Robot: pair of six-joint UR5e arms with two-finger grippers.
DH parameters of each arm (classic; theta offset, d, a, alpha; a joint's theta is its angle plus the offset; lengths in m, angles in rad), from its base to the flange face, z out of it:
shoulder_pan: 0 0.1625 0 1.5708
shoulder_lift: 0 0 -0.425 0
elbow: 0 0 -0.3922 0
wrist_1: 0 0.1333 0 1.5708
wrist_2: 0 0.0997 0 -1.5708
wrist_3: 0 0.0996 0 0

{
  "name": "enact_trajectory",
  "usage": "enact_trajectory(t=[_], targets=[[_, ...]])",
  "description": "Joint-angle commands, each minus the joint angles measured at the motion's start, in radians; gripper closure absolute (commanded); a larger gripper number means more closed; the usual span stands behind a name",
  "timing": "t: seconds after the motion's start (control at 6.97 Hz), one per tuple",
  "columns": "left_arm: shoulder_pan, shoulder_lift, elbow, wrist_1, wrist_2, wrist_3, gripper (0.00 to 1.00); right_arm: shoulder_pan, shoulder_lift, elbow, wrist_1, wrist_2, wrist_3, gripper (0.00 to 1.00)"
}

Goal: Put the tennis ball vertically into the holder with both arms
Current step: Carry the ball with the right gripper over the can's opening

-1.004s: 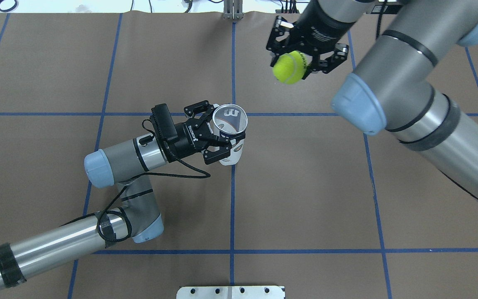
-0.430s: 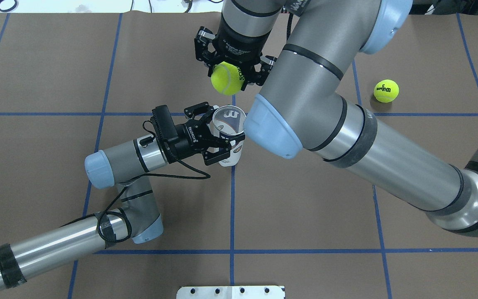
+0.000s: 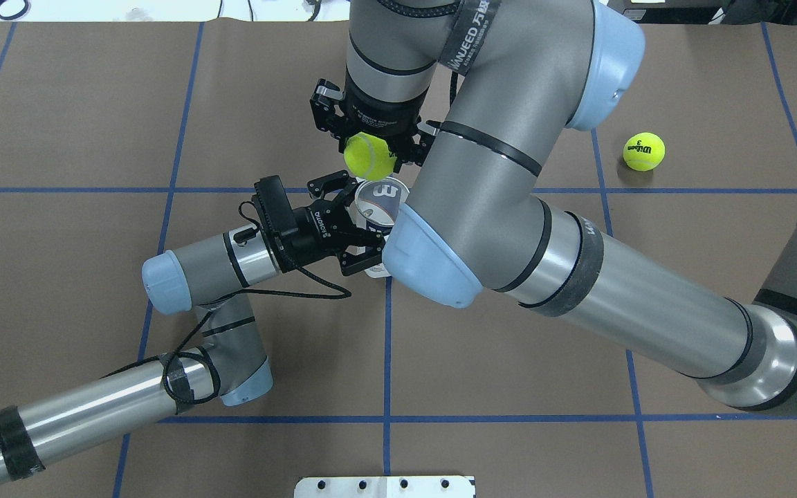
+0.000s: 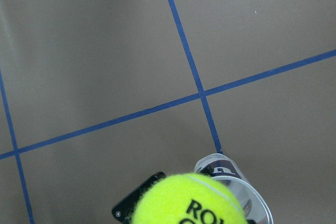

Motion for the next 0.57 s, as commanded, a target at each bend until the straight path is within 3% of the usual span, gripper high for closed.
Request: enact_trajectory(t=[0.0,0.14,0.43], targets=[[-0.001,0.000,0.002,-0.001,0.000,0.000,0.29,-0.003,-0.006,0.007,-0.032,-0.012,0.000,0.30],[-0.001,0.000,0.002,-0.001,0.000,0.000,0.29,-0.009,-0.005,0.015,-0.033,-0.028,0.000,0.00],[-0.001,-0.002,0.002,-0.001,0.000,0.002,0.29,-0.022,-0.005,0.027,-0.059,-0.028,-0.001,0.00]])
